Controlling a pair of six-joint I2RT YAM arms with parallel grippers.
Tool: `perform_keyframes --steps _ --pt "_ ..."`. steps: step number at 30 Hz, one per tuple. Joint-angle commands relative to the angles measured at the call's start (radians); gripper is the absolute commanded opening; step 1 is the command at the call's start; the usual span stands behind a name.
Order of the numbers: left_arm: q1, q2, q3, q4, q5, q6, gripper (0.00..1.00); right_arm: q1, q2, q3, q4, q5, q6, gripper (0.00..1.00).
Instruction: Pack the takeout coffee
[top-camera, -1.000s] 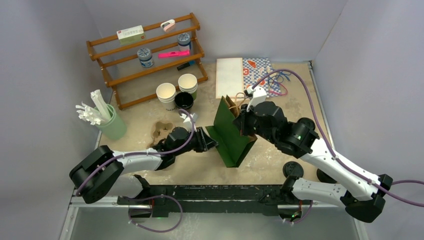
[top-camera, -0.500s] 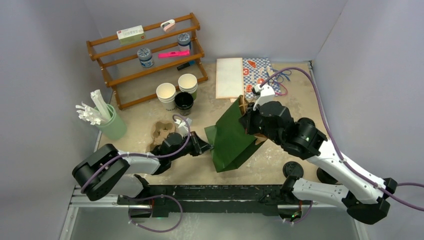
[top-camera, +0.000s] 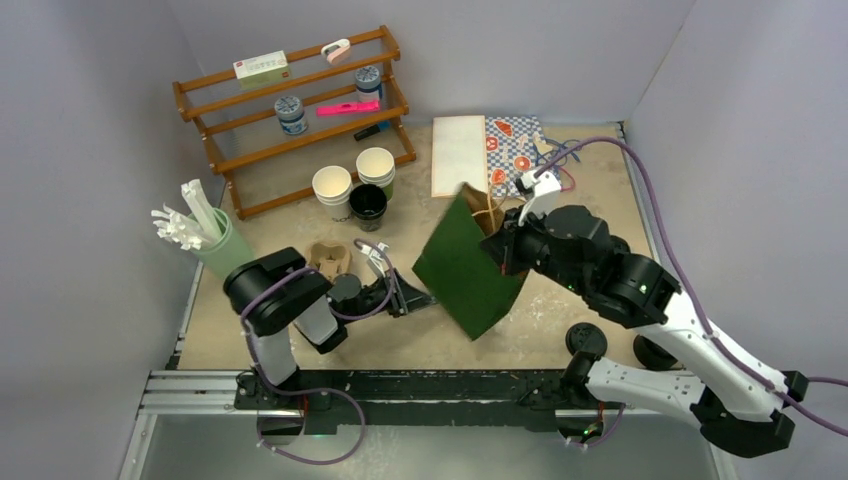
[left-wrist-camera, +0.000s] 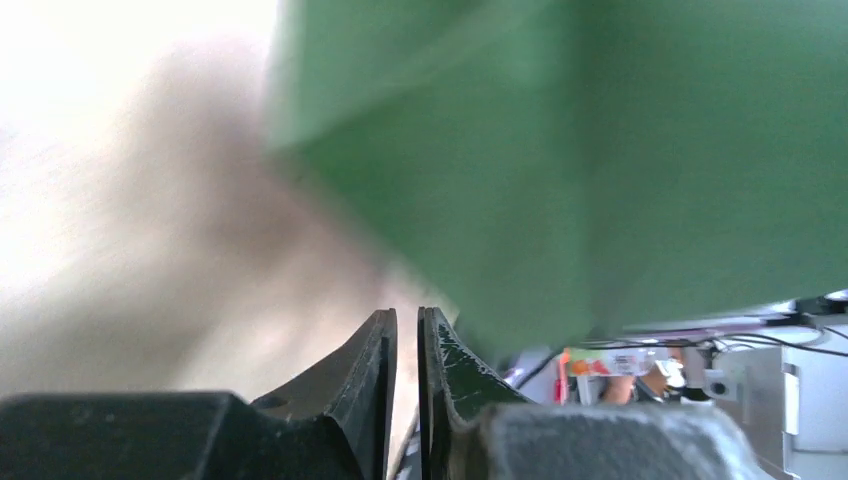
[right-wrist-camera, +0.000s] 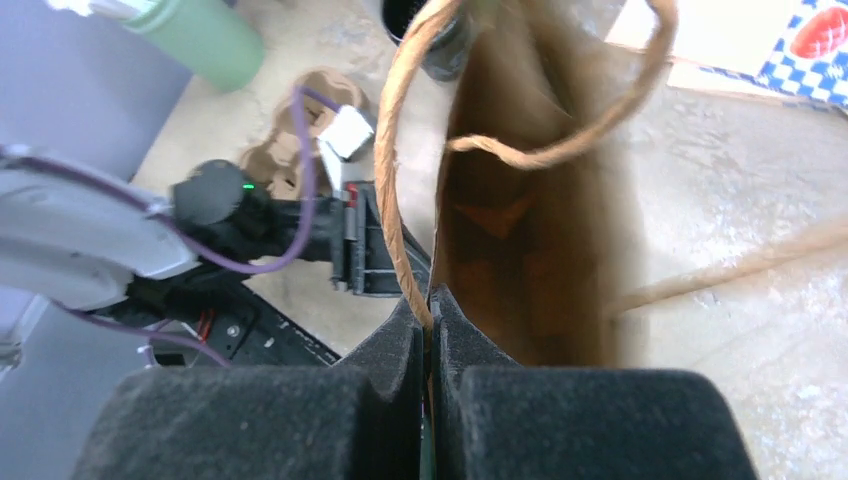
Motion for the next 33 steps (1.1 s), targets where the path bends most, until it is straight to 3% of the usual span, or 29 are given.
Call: perform_keyframes --steps 1,4,12,16,20,26,30,33 --pt "0.042 0.187 -0.036 0.340 0.082 -0.092 0.20 -0.002 -0.072 0.026 0.139 -0.073 -0.064 0.00" --pt "0.044 0.220 -0.008 0.343 0.105 -0.076 0.25 -0.002 -0.070 0.022 0.115 -0.053 -0.066 0.00" --pt "0.044 0.091 -0.039 0.307 0.073 -0.043 0.39 -0.002 -0.071 0.010 0.099 0.004 -0.062 0.00" --pt "0.043 -0.014 -0.035 0.177 0.068 -0.022 0.40 -0.002 -0.055 0.025 0.086 0.042 -0.058 0.00" --pt "0.026 -0.200 -0.011 -0.106 0.020 0.042 0.40 -0.002 -0.007 0.079 0.032 0.146 -0.045 0.00" --pt "-0.002 -0.545 0.095 -0.770 -0.178 0.181 0.40 -0.003 0.080 0.151 -0.044 0.279 -0.065 0.00" --pt "-0.002 -0.706 0.128 -1.056 -0.317 0.211 0.40 -0.002 0.143 0.181 -0.055 0.345 -0.074 0.00" --pt "-0.002 -0.782 0.145 -1.167 -0.354 0.232 0.40 -0.002 0.194 0.202 -0.055 0.378 -0.088 0.00"
